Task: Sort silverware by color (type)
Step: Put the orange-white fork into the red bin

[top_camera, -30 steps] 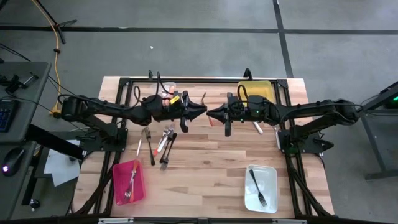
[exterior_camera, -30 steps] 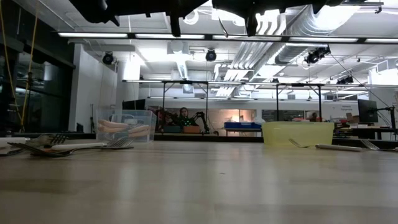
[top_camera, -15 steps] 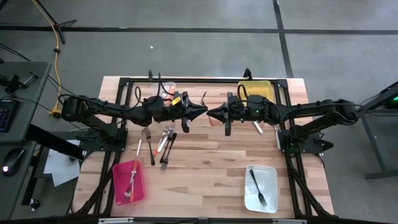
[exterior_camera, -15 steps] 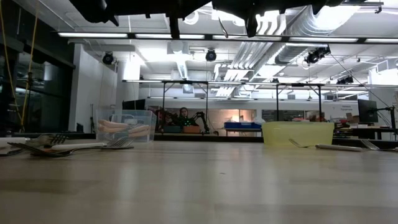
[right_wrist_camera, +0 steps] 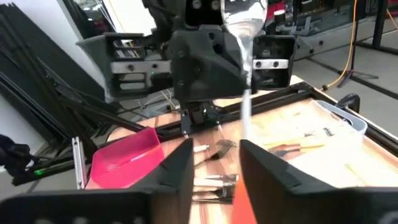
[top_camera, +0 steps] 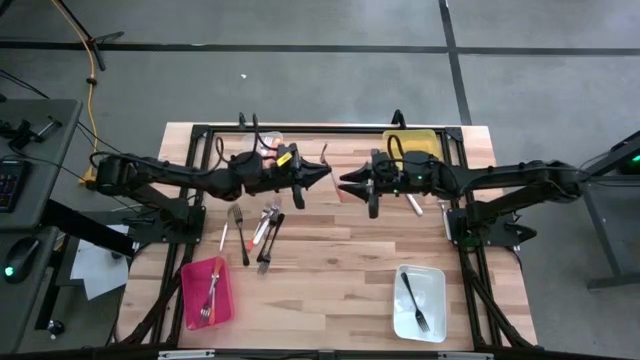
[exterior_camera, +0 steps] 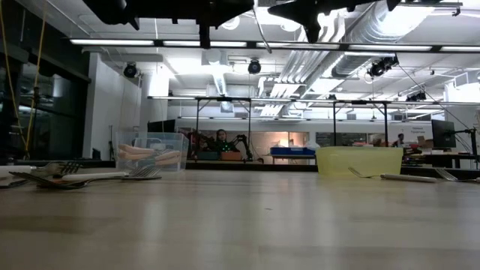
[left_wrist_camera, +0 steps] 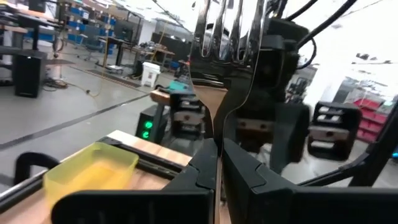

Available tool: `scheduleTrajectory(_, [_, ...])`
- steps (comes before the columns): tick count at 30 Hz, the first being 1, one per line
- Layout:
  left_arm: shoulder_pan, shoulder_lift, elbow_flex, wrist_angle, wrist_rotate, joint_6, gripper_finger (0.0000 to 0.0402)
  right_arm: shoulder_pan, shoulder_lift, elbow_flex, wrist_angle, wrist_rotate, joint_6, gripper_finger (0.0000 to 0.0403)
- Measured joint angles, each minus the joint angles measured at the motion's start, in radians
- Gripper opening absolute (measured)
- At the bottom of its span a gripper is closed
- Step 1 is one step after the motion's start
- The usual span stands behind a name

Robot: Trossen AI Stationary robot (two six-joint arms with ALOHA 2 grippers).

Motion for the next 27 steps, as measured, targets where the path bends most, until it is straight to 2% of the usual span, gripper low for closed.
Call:
scheduleTrajectory(6, [0.025, -0.099, 0.0, -0.143, 0.007, 0.06, 0.0001, -0.02, -0.084, 0.0, -0.096, 0.023, -0.055, 0.0174])
scheduleTrajectory(13, [0.023, -0.313, -0.005, -0.383, 0.013, 0.119, 0.0, -0.052, -0.168, 0.0, -0.172, 0.027, -0.083, 0.0181])
scheduleTrajectory(17, [-0.017, -0.418, -0.072, -0.359, 0.031, 0.121, 0.0, -0.057, -0.17, 0.0, -0.16, 0.026, -0.083, 0.0181])
scheduleTrajectory(20, [-0.068, -0.472, -0.134, -0.361, -0.006, 0.118, 0.0, -0.057, -0.157, 0.0, -0.154, 0.027, -0.083, 0.0181])
scheduleTrajectory(27, [-0.128, -0.504, -0.199, -0.332, -0.06, 0.111, 0.0, -0.057, -0.123, 0.0, -0.139, -0.009, -0.116, 0.0181])
